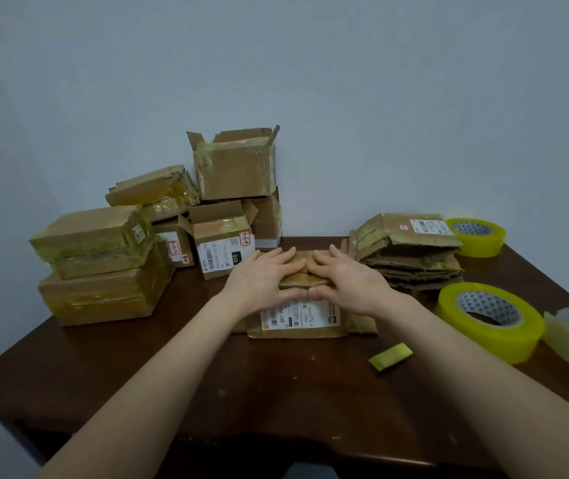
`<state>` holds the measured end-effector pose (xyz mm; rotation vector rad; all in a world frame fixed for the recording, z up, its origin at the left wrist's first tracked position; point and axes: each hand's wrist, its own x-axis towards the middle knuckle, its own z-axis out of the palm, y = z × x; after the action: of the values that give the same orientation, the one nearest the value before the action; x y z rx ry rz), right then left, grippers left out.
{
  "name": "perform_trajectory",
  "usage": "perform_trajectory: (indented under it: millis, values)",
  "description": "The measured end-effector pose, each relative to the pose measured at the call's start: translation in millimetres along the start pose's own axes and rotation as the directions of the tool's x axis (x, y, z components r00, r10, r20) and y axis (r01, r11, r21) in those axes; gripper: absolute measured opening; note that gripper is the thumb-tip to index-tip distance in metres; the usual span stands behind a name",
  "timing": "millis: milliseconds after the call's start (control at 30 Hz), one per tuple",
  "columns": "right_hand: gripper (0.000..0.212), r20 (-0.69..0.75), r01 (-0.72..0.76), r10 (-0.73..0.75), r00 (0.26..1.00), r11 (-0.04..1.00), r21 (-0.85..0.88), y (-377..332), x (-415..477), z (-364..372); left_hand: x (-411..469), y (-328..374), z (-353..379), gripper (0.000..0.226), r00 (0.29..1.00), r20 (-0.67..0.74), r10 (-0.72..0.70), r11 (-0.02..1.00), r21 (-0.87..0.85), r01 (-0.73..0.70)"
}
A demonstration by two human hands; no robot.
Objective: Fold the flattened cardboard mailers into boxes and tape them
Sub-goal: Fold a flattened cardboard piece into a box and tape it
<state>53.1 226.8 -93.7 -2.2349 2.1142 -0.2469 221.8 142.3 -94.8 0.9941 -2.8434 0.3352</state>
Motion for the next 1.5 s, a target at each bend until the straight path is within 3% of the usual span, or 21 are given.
perform_trajectory:
  millis: [100, 167, 267, 333, 433, 567, 667, 733, 833, 900, 967, 1033, 1167, 1333, 1400, 1500]
  values:
    - [0.062, -0.012, -0.019, 0.02, 1.0, 0.993, 0.115, -0.9, -2.3, 3.0, -8.2, 2.2, -2.4, 0.065, 0.996, 0.042, -0.084, 0.99, -0.114, 0.088]
    - [0.056, -0.066, -0.048, 0.076, 0.995, 0.935, 0.352, -1.7, -2.8, -0.9, -12.9, -0.1, -4.2, 0.058, 0.974, 0.039, -0.225, 0.92, -0.321, 0.226]
    - [0.054, -0.198, -0.195, 0.363, 0.911, 0.8, 0.568, -1.0, 3.5, -0.7, -21.7, -3.4, -2.1, 0.056, 0.871, 0.063, -0.488, 0.648, -0.642, 0.409]
    - [0.044, -0.124, -0.332, 0.481, 0.868, 0.748, 0.575, -2.4, 5.5, 1.4, -26.0, -0.4, -2.0, 0.046, 0.802, 0.154, -0.578, 0.414, -0.791, 0.45]
    - [0.036, -0.107, -0.331, 0.51, 0.854, 0.69, 0.643, -9.5, 7.1, -1.8, -33.0, -0.2, -8.9, 0.014, 0.764, 0.126, -0.633, 0.242, -0.906, 0.349]
    - [0.047, -0.235, -0.057, 0.494, 0.837, 0.505, 0.861, -28.4, 15.9, -20.1, -47.2, -23.1, -30.3, 0.046, 0.709, -0.013, -0.705, 0.078, -0.995, 0.059]
    - [0.034, -0.194, 0.026, 0.48, 0.855, 0.335, 0.942, -49.7, 23.2, -25.8, -59.8, -39.6, -30.9, 0.06, 0.613, -0.088, -0.786, 0.086, -0.996, -0.033]
    - [0.032, -0.198, 0.03, 0.498, 0.844, 0.324, 0.945, -61.3, 31.8, -20.2, -69.6, -48.6, -21.2, 0.058, 0.571, -0.12, -0.812, 0.125, -0.992, -0.032]
    - [0.021, -0.177, -0.058, 0.509, 0.842, 0.412, 0.909, -74.6, 48.9, 7.2, -83.2, -59.6, 4.6, 0.056, 0.532, -0.137, -0.836, 0.176, -0.984, 0.024]
    - [0.035, -0.14, -0.154, 0.492, 0.859, 0.511, 0.846, -84.2, 57.3, 33.0, -86.8, -68.3, 25.4, 0.055, 0.495, -0.107, -0.862, 0.238, -0.948, 0.21]
    - [0.054, -0.061, -0.243, 0.428, 0.902, 0.619, 0.747, -97.5, 63.3, 57.6, -88.9, -73.3, 48.3, 0.059, 0.503, -0.011, -0.864, 0.277, -0.845, 0.458]
    - [0.068, 0.03, -0.298, 0.37, 0.929, 0.695, 0.654, -109.5, 71.5, 75.9, -89.1, -73.5, 64.0, 0.065, 0.517, 0.118, -0.848, 0.266, -0.748, 0.608]
    - [0.083, 0.119, -0.33, 0.323, 0.939, 0.744, 0.581, -119.2, 93.8, 84.0, -82.9, -76.9, 69.1, 0.076, 0.542, 0.209, -0.814, 0.276, -0.682, 0.677]
    - [0.092, 0.219, -0.31, 0.223, 0.95, 0.75, 0.584, -107.9, 98.6, 73.1, -63.7, -74.9, 51.9, 0.065, 0.508, 0.317, -0.801, 0.254, -0.588, 0.768]
    - [0.083, 0.186, -0.273, 0.201, 0.962, 0.751, 0.601, -100.5, 89.9, 67.5, -56.3, -64.5, 47.5, 0.061, 0.483, 0.333, -0.81, 0.219, -0.593, 0.775]
    - [0.064, 0.01, -0.225, 0.272, 0.962, 0.774, 0.592, -76.9, 73.5, 57.1, -47.0, -30.6, 44.5, 0.057, 0.474, 0.201, -0.858, 0.241, -0.658, 0.714]
